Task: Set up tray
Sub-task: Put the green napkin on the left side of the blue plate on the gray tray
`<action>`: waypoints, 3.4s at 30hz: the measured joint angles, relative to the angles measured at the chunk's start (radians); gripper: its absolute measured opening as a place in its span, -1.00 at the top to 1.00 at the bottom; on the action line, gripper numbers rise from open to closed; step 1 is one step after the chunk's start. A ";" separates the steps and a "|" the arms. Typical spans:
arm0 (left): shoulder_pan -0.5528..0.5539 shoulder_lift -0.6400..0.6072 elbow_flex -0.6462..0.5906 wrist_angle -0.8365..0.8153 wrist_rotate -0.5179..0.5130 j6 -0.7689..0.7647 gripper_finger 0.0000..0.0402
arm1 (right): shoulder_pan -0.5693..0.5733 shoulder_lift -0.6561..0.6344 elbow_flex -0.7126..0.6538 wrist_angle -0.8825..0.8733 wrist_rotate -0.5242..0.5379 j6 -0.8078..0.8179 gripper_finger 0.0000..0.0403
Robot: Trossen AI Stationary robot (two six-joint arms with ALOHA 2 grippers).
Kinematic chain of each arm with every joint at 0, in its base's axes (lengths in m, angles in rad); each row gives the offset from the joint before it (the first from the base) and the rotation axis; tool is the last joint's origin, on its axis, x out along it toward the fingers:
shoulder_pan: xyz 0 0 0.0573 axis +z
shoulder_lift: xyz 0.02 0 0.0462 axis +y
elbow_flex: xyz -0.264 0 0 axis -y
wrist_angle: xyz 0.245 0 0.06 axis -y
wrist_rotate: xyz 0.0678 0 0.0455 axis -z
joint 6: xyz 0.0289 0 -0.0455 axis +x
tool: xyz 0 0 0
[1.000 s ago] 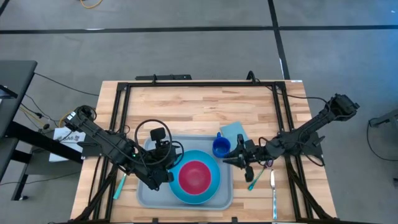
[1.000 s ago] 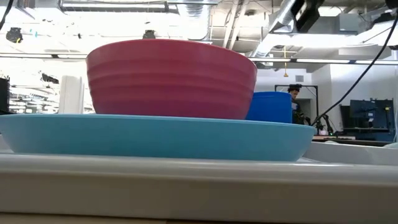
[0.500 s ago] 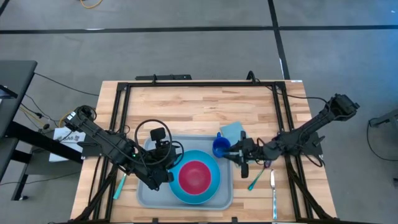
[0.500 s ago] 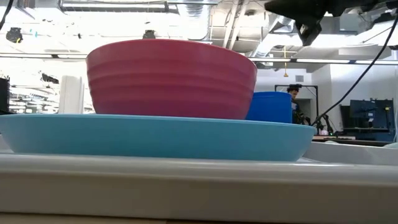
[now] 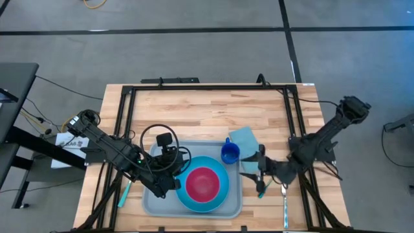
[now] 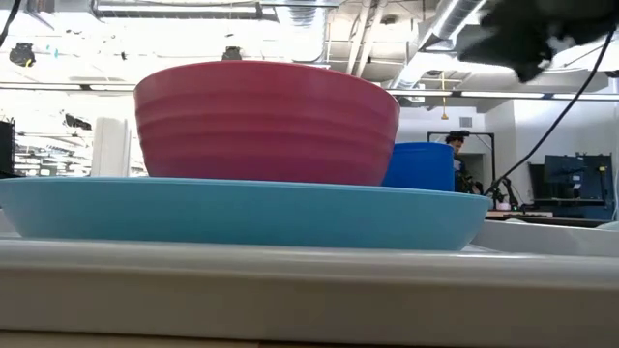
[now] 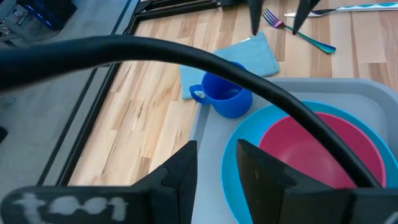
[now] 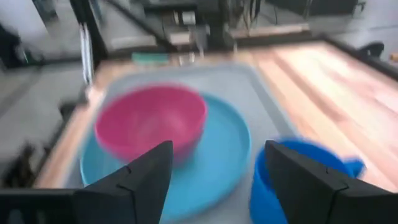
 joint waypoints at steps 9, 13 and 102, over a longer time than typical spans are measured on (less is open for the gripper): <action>0.000 0.000 0.000 0.000 0.000 0.000 0.49 | 0.107 0.006 0.157 -0.688 -0.101 0.404 -0.15; 0.000 0.000 0.000 0.000 0.000 0.000 0.49 | 0.109 0.017 0.160 -0.753 -0.166 0.467 -0.08; 0.026 -0.027 0.049 -0.011 0.164 0.073 0.49 | 0.138 0.400 1.094 -1.081 -0.090 0.652 0.98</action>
